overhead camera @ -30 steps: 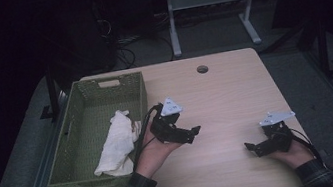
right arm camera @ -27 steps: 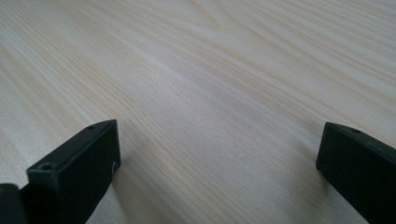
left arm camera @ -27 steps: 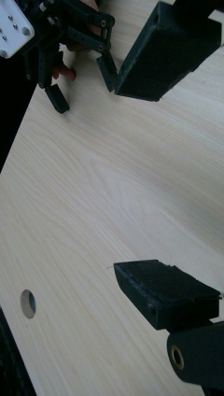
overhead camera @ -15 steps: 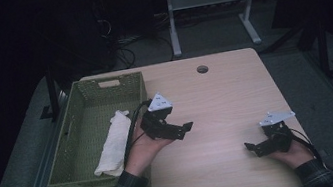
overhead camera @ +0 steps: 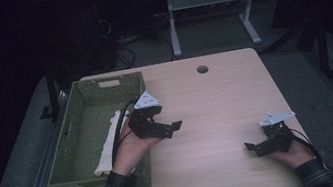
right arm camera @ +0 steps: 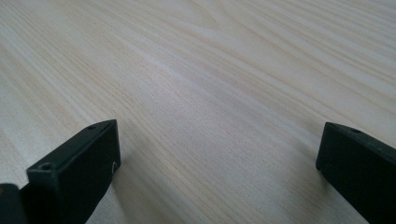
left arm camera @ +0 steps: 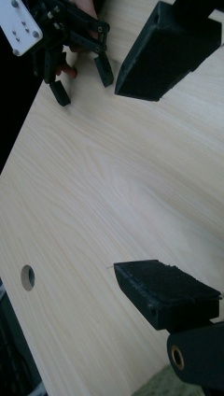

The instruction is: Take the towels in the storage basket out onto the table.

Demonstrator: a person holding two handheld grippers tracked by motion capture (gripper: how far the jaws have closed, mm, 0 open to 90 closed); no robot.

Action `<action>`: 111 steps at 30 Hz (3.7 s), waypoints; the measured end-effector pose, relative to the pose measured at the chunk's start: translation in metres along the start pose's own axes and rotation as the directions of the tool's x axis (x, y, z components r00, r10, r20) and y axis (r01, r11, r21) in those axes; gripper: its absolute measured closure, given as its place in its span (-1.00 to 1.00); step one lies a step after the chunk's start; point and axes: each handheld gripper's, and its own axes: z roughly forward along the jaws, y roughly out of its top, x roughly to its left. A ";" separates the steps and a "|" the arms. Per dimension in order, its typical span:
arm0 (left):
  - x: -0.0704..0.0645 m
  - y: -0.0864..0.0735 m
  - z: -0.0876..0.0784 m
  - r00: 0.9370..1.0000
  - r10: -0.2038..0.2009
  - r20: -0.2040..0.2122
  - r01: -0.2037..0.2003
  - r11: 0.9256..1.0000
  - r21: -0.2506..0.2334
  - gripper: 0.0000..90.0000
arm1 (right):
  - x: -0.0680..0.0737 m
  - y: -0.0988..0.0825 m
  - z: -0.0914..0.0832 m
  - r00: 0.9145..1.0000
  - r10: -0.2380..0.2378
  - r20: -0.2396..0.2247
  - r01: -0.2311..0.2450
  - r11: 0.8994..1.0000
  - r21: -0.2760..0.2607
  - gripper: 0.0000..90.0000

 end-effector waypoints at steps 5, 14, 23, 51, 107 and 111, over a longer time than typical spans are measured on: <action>0.005 -0.003 -0.007 1.000 -0.007 -0.010 0.007 1.000 0.021 -0.73 | 0.000 0.000 0.000 1.000 0.000 0.000 0.000 1.000 0.000 -1.00; 0.016 -0.007 -0.022 0.999 -0.017 -0.043 0.018 0.999 0.027 -0.73 | 0.000 0.000 0.000 1.000 0.000 0.000 0.000 1.000 -0.001 -1.00; 0.031 -0.013 -0.035 0.996 -0.034 -0.083 0.037 0.999 0.033 -0.72 | 0.000 0.000 0.000 1.000 0.000 0.000 0.000 1.000 -0.002 -1.00; 0.066 -0.045 -0.067 0.980 -0.064 -0.188 0.090 0.987 0.133 -0.71 | 0.001 0.000 0.000 1.000 0.006 0.000 -0.006 1.000 -0.003 -1.00; 0.107 -0.102 -0.017 0.943 -0.116 -0.310 0.267 0.821 0.505 0.50 | 0.001 -0.001 0.000 0.999 -0.031 -0.018 0.030 1.000 -0.007 -1.00; 0.110 -0.101 -0.023 0.939 -0.157 -0.306 0.296 0.823 0.485 0.60 | 0.001 -0.001 0.000 0.999 -0.030 -0.017 0.030 1.000 -0.006 -1.00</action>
